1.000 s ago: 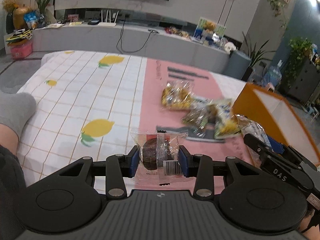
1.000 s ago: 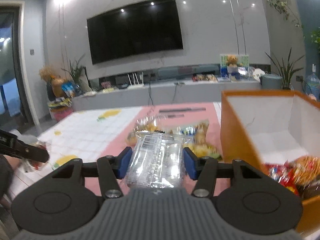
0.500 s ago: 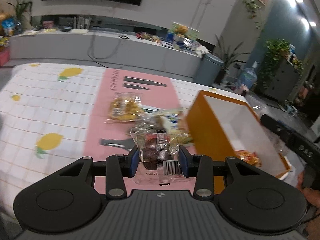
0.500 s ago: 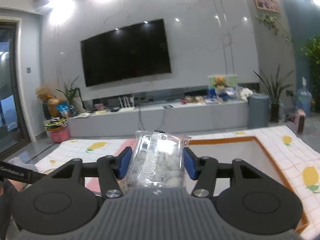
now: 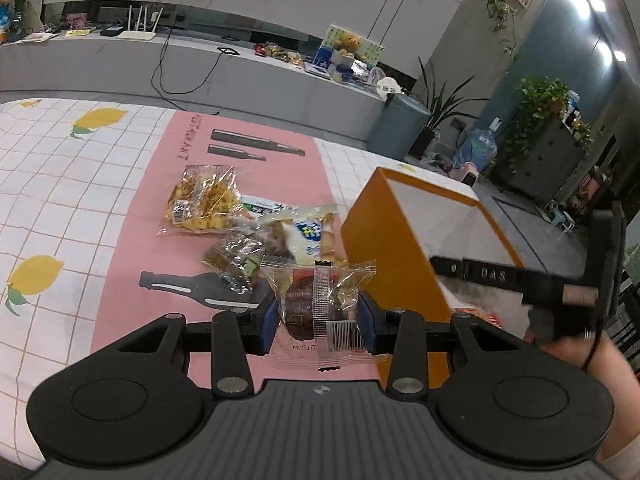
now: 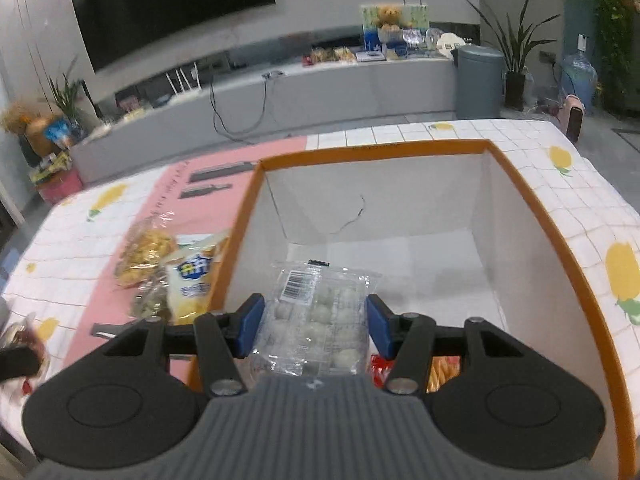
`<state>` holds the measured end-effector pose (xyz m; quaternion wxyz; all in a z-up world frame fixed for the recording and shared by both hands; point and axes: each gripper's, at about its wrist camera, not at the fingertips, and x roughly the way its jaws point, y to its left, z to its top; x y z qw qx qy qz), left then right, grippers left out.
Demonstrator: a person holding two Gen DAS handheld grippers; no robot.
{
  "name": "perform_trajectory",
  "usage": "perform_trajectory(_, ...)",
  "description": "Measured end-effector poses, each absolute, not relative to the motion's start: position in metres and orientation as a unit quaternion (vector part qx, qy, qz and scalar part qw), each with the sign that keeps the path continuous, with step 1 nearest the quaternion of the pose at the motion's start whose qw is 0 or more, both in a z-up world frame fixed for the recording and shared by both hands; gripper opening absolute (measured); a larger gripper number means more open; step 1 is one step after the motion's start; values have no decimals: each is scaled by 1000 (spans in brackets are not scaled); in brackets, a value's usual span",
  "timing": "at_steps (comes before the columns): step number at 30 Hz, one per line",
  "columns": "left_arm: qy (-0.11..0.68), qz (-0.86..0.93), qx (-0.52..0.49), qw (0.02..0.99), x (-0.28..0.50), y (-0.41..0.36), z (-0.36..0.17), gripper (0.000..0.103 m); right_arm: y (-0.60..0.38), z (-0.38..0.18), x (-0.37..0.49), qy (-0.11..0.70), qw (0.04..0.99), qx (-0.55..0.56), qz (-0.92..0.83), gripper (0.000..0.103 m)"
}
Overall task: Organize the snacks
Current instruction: 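Lower the egg packet into the box and open the right tool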
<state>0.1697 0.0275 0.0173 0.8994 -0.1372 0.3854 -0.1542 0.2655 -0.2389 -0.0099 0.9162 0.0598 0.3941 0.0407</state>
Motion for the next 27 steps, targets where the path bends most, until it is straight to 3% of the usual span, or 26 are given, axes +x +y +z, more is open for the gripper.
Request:
perform_trajectory(12, 401, -154, -137, 893, 168, 28, 10, 46, -225, -10, 280, 395, 918, 5, 45, 56)
perform_trajectory(17, 397, -160, -121, 896, 161, 18, 17, 46, -229, -5, 278, 395, 917, 4, 45, 62)
perform_trajectory(19, 399, -160, -114, 896, 159, 13, 18, 46, -233, 2, 271, 382, 923, 0, 46, 79)
perform_trajectory(20, 400, -159, -109, 896, 157, 10, 19, 46, -234, 4, 267, 376, 926, -3, 43, 82)
perform_trajectory(27, 402, -160, -85, 897, 146, -12, 28, 46, -261, 37, 227, 352, 935, -13, 49, 82)
